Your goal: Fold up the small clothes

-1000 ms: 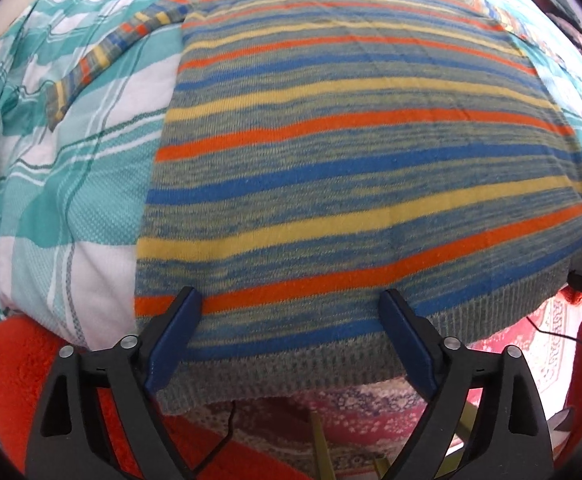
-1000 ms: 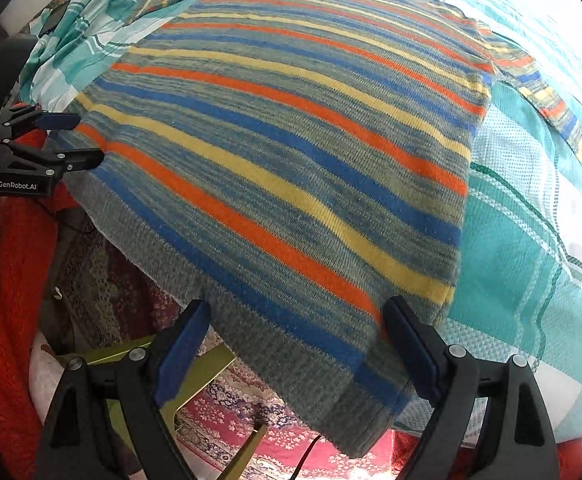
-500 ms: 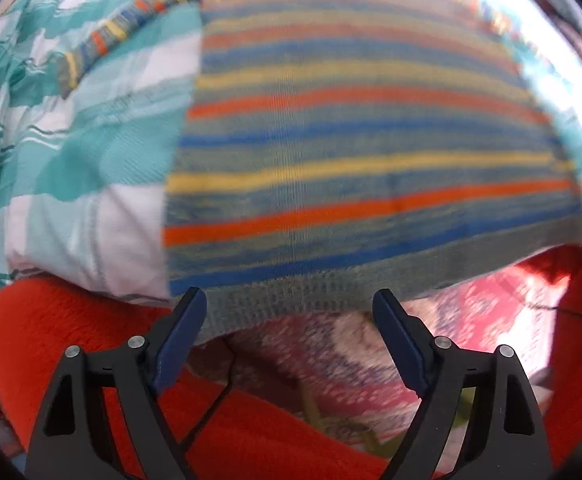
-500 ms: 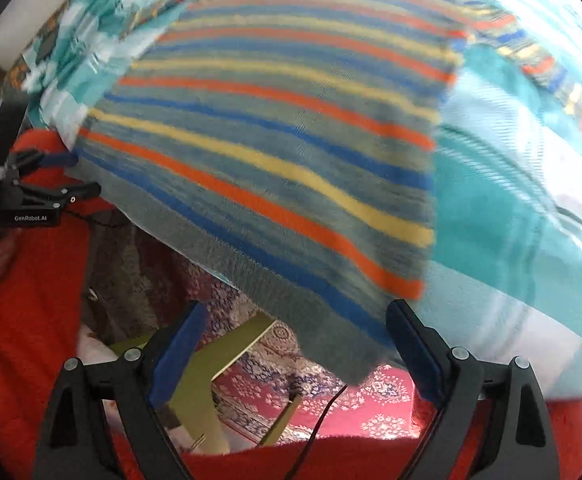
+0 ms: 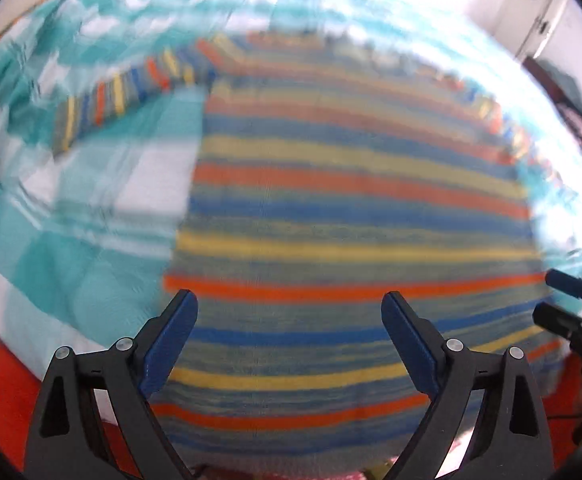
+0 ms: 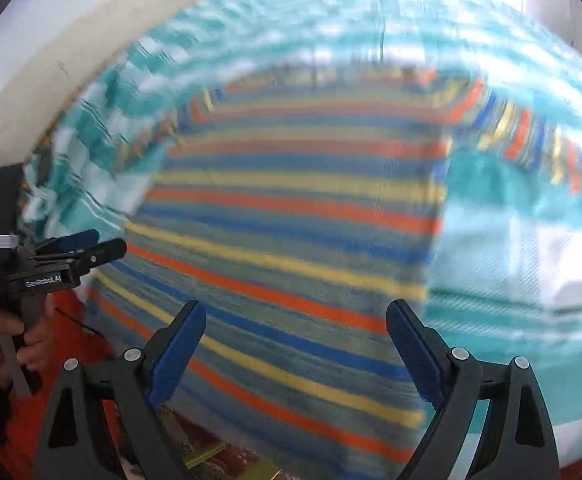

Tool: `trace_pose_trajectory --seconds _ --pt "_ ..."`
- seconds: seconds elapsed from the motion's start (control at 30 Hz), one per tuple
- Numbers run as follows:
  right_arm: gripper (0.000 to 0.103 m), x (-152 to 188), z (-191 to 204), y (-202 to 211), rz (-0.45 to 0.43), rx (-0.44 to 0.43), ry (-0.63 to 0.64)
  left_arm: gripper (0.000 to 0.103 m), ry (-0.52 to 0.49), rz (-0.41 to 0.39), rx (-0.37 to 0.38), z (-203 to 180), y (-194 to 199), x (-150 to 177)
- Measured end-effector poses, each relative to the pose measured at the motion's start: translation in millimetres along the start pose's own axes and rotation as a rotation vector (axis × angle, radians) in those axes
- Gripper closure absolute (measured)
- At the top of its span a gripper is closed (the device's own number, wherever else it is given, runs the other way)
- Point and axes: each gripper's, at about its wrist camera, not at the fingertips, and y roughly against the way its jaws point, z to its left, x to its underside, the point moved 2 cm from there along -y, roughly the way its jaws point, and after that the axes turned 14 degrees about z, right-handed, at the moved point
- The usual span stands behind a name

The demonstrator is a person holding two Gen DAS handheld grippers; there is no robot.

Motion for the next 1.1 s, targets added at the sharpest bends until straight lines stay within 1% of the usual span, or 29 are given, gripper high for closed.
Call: trace_pose_trajectory --seconds 0.03,0.07,0.1,0.13,0.2,0.37,0.5,0.53,0.57,0.8,0.93,1.1 --pt "0.012 3.3 -1.5 -20.9 0.058 0.013 -0.016 0.009 -0.008 0.048 -0.018 2.0 -21.5 8.8" --pt "0.011 9.2 -4.5 -36.9 0.107 0.028 -0.023 0.007 -0.034 0.032 -0.032 -0.2 -26.9 13.8" --pt "0.011 14.9 -2.7 -45.0 0.1 0.065 0.004 0.005 -0.071 -0.01 -0.061 -3.2 -26.1 17.6" --pt "0.01 17.6 3.5 -44.8 0.066 0.102 0.054 0.004 -0.105 -0.021 -0.103 -8.7 -24.7 18.6" --pt "0.007 21.1 11.1 -46.8 0.064 0.145 0.098 0.003 -0.105 -0.016 -0.11 -10.4 -25.5 17.6" --pt "0.001 16.1 8.1 -48.6 0.056 0.103 0.057 0.001 -0.079 0.024 -0.07 -4.3 -30.7 10.1" --pt "0.001 15.6 10.3 -51.8 0.048 0.12 0.078 0.001 -0.085 0.019 -0.088 -10.0 -29.0 16.3" --pt "0.001 23.0 10.7 -54.4 0.044 0.122 0.08 0.001 -0.087 0.018 -0.091 -9.7 -28.8 17.7" --pt "0.001 23.6 11.1 -54.6 0.04 0.124 0.082 0.001 -0.088 0.017 -0.092 -9.8 -28.7 17.8" --pt "0.0 25.2 10.5 -54.4 0.042 0.125 0.078 0.001 -0.101 0.043 -0.09 -9.8 -28.7 15.5" --pt "0.0 25.0 11.4 -54.2 0.037 0.118 0.071 0.001 -0.105 0.035 -0.091 -8.6 -27.3 18.6" --pt "0.0 30.3 10.7 -48.3 0.056 0.101 0.061 0.001 -0.12 0.058 -0.108 -8.7 -22.3 28.9"
